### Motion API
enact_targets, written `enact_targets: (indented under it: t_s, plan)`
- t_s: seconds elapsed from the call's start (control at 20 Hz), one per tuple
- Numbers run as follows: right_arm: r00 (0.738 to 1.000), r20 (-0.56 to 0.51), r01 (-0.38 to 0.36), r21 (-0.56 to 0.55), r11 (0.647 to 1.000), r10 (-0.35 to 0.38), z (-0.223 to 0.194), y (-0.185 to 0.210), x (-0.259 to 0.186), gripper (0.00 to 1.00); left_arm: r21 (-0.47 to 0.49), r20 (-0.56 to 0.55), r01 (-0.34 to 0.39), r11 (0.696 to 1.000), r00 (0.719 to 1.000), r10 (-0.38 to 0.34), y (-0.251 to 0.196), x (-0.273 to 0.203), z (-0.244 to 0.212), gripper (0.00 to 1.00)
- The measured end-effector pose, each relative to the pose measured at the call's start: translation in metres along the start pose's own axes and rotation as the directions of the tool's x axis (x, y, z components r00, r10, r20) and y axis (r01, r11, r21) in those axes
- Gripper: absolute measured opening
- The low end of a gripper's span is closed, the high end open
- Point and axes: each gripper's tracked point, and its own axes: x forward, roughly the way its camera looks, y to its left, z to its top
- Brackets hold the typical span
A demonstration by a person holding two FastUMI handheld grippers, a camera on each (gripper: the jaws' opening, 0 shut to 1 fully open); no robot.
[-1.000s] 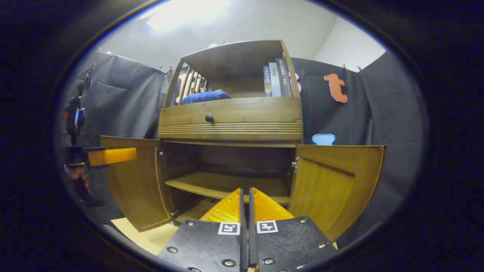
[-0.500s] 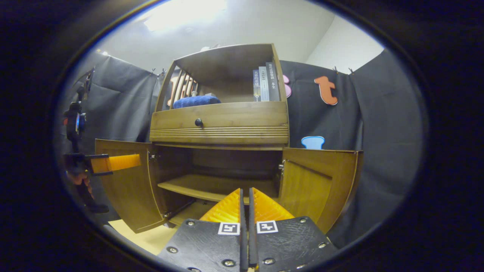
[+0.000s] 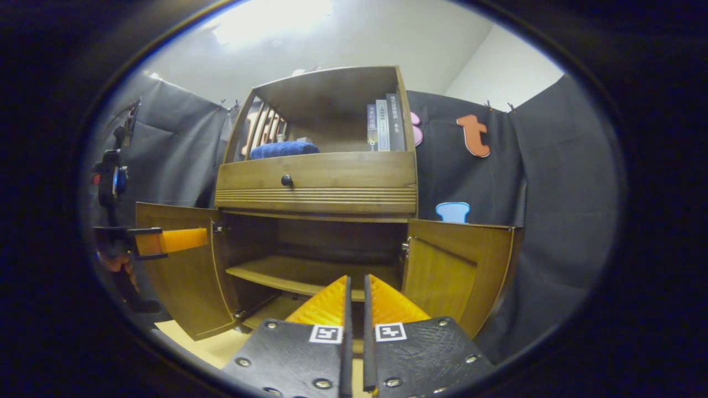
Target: Open the right door of the double-door shoe cabinet with the right hand, and open the left door with the left hand.
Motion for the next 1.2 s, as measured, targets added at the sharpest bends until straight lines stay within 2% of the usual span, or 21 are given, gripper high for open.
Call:
enact_targets:
  t_s: [0.1, 0.2, 0.25, 0.4, 0.45, 0.65, 0.8, 0.95, 1.0, 1.15, 1.2]
  plan:
    - [1.000, 0.003, 0.002, -0.006, 1.000, -0.002, 0.000, -0.001, 0.001, 0.12, 0.000, -0.002, 0.003, 1.000, 1.000, -0.003, -0.001, 0.001, 0.000, 0.03]
    - [1.000, 0.002, -0.002, -0.008, 1.000, 0.002, -0.001, 0.001, 0.002, 0.27, 0.000, -0.002, 0.006, 1.000, 1.000, -0.006, -0.001, 0.002, 0.000, 0.03]
    - [1.000, 0.001, -0.005, -0.010, 1.000, 0.005, -0.002, 0.002, 0.003, 0.37, 0.001, -0.003, 0.007, 1.000, 1.000, -0.007, -0.001, 0.002, 0.000, 0.03]
    - [1.000, -0.003, -0.018, -0.018, 1.000, 0.018, -0.006, 0.005, 0.011, 0.82, 0.002, -0.008, 0.009, 1.000, 1.000, -0.009, -0.002, 0.005, -0.002, 0.04]
    - [1.000, -0.001, -0.016, -0.020, 1.000, 0.016, -0.004, 0.005, 0.004, 0.97, 0.003, -0.008, 0.012, 1.000, 1.000, -0.012, -0.002, 0.004, -0.001, 0.07]
    - [1.000, -0.001, -0.010, -0.017, 1.000, 0.010, -0.005, 0.005, 0.006, 0.97, 0.012, -0.004, 0.006, 1.000, 1.000, -0.006, 0.000, 0.005, 0.000, 0.12]
    - [1.000, -0.001, -0.003, -0.012, 1.000, 0.003, -0.006, 0.004, 0.008, 0.97, 0.014, 0.017, -0.015, 1.000, 1.000, 0.015, 0.006, 0.007, 0.001, 0.99]
    - [1.000, -0.002, 0.001, -0.006, 1.000, -0.001, -0.007, 0.003, 0.009, 0.97, 0.002, 0.021, -0.014, 1.000, 1.000, 0.014, 0.003, 0.011, 0.007, 0.92]
    - [1.000, -0.002, 0.001, -0.001, 1.000, -0.001, -0.007, 0.003, 0.009, 0.97, 0.008, 0.022, -0.014, 1.000, 1.000, 0.014, 0.004, 0.013, 0.006, 0.95]
    - [1.000, -0.002, 0.008, 0.017, 1.000, -0.008, -0.004, 0.003, 0.010, 0.98, 0.008, 0.028, 0.001, 1.000, 1.000, -0.001, 0.002, 0.016, 0.001, 0.95]
    - [1.000, 0.000, 0.014, 0.022, 1.000, -0.014, -0.002, 0.003, 0.009, 0.98, -0.003, 0.026, 0.013, 1.000, 1.000, -0.013, 0.001, 0.017, -0.002, 0.92]
